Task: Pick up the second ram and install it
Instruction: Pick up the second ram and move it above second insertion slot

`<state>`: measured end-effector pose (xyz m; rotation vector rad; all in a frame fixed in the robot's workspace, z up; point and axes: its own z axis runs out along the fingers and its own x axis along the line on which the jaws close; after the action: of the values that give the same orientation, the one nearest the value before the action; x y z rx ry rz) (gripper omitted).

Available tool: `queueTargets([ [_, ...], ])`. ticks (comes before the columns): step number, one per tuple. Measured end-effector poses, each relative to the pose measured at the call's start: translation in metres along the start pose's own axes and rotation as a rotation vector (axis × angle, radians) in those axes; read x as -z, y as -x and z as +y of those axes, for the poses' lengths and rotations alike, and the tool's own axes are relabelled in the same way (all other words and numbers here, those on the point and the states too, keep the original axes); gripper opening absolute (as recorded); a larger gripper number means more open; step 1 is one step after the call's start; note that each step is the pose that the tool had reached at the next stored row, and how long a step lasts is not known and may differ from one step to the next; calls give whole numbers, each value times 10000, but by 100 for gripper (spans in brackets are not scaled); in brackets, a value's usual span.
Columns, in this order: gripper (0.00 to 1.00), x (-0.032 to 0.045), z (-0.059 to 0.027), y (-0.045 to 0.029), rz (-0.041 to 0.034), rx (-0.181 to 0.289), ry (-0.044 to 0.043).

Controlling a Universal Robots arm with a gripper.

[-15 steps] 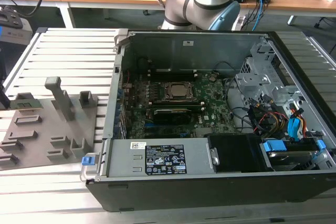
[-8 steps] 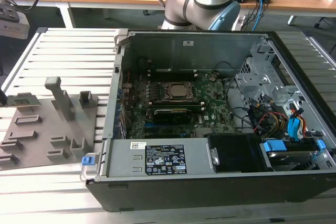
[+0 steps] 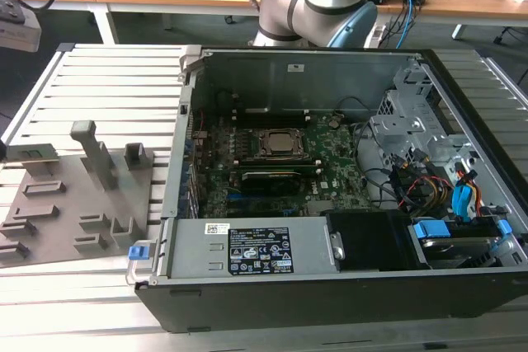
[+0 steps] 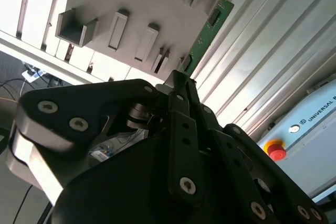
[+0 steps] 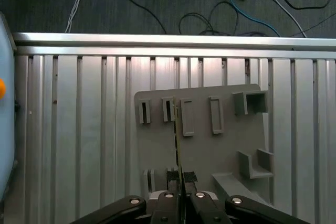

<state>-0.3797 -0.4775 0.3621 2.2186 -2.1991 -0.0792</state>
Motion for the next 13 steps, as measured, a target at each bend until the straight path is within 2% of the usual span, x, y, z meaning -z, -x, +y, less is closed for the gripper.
queueTargets([
  [6,14,57,3,1,-1,0,-1],
  [13,14,182,9,5,-1,0,2],
])
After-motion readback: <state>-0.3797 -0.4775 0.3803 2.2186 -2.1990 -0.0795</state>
